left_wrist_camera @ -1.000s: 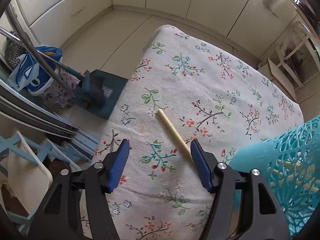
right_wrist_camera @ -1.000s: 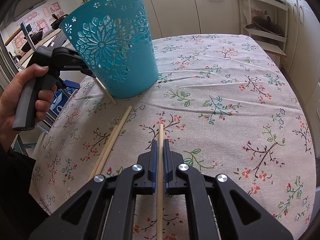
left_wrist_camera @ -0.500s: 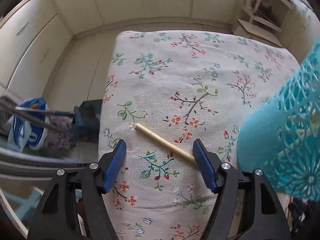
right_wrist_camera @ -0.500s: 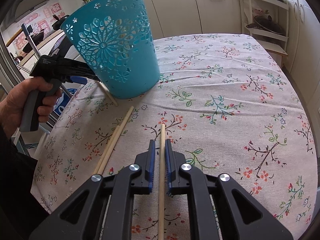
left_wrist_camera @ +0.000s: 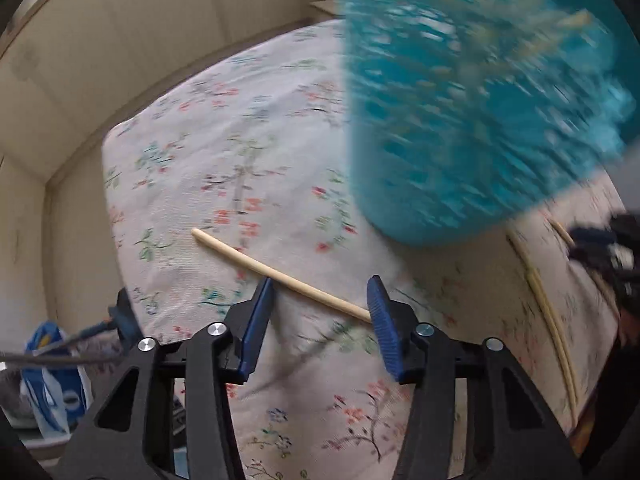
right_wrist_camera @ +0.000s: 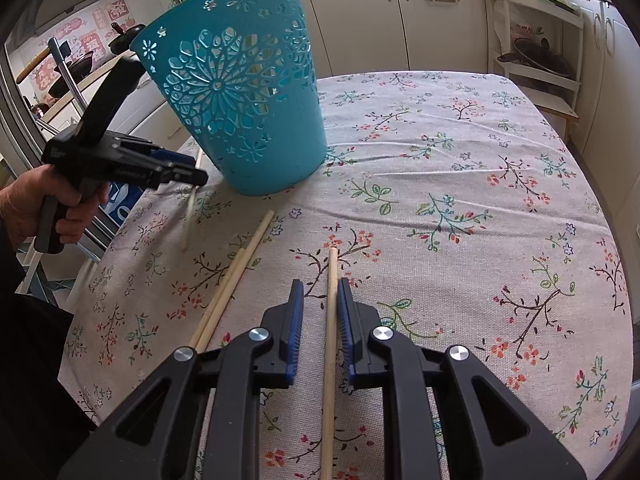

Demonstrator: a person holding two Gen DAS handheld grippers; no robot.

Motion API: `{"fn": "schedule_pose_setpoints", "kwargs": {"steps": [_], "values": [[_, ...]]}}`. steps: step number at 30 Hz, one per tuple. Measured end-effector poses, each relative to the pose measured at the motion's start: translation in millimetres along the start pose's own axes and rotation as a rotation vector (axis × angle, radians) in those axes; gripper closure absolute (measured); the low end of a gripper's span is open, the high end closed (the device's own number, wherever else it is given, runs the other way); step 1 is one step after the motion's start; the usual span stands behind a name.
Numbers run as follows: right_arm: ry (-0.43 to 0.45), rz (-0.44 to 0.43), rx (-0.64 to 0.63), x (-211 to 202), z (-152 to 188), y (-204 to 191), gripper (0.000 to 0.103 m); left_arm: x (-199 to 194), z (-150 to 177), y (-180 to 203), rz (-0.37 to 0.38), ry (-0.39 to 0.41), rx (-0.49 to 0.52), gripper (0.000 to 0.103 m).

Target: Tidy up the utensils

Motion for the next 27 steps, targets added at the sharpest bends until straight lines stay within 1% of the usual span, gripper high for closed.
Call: {"fn": "schedule_pose_setpoints", "kwargs": {"steps": [1,3,4,5,6,8,9,10,11,12,13,14,15,17,20,21,22,23,24,25,26,27], "values": [[0.000,0.000,0.000,0,0,0,0.085,-2,5,7,0.028,-0.011,0.030,0.060],[0.000,0.000,0.001,-1,0,1,0.085,-8,22,32,0.123,-0.051,0.133,0.061],[0.000,-0.001,0.001,0,0,1,0.085,-9,28,39,0.138,-0.064,0.172,0.061],[0.000,-0.001,0.002,0,0,0,0.085,-10,32,44,0.134,-0.069,0.200,0.061],[0.001,-0.001,0.002,0,0,0,0.085,-11,33,46,0.123,-0.071,0.202,0.061],[0.001,-0.001,0.001,-1,0,0,0.085,-11,26,40,0.100,-0.057,0.146,0.059],[0.001,-0.002,0.002,-1,0,0,0.085,-12,21,34,0.085,-0.043,0.098,0.057],[0.001,-0.003,0.003,0,0,0,0.085,-13,14,25,0.070,-0.027,0.025,0.051],[0.001,-0.004,0.004,0,0,0,0.085,-14,9,17,0.049,-0.019,-0.022,0.042],[0.001,-0.004,0.004,0,0,0,0.085,-12,3,4,-0.010,-0.006,-0.096,0.039],[0.001,-0.003,0.003,0,0,0,0.085,-10,0,-5,-0.048,-0.007,-0.143,0.036],[0.001,-0.002,0.002,0,0,0,0.085,-8,-3,-12,-0.070,-0.014,-0.193,0.036],[0.001,-0.002,0.002,0,0,-1,0.085,-7,-6,-15,-0.082,-0.012,-0.223,0.036],[0.001,-0.003,0.003,-1,0,0,0.085,-6,-13,-23,-0.122,0.006,-0.290,0.036],[0.002,-0.005,0.004,0,0,0,0.085,-6,-22,-32,-0.154,0.033,-0.377,0.036],[0.002,-0.004,0.004,0,0,0,0.085,-4,-24,-33,-0.150,0.039,-0.400,0.038],[0.002,-0.005,0.004,0,-1,0,0.085,-3,-26,-35,-0.146,0.043,-0.409,0.047],[0.002,-0.005,0.005,0,-1,0,0.084,-3,-29,-35,-0.160,0.061,-0.408,0.058],[0.002,-0.007,0.006,0,-1,0,0.084,-4,-31,-34,-0.158,0.074,-0.403,0.064],[0.002,-0.007,0.006,0,-1,0,0.084,-3,-37,-27,-0.141,0.079,-0.395,0.079],[0.002,-0.008,0.007,0,-1,0,0.084,-3,-39,-23,-0.127,0.076,-0.388,0.090],[0.002,-0.008,0.007,1,-1,0,0.084,3,-45,-21,-0.119,0.070,-0.383,0.092]]}}
Point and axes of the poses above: each gripper's, at about its wrist camera, not at the fingertips, and x roughly the way its jaws point, y to its right, z to its underside, the point moved 10 cm from there along x, roughly the way its jaws point, and after that the axes turned 15 degrees about -x, right-handed, at the moved point
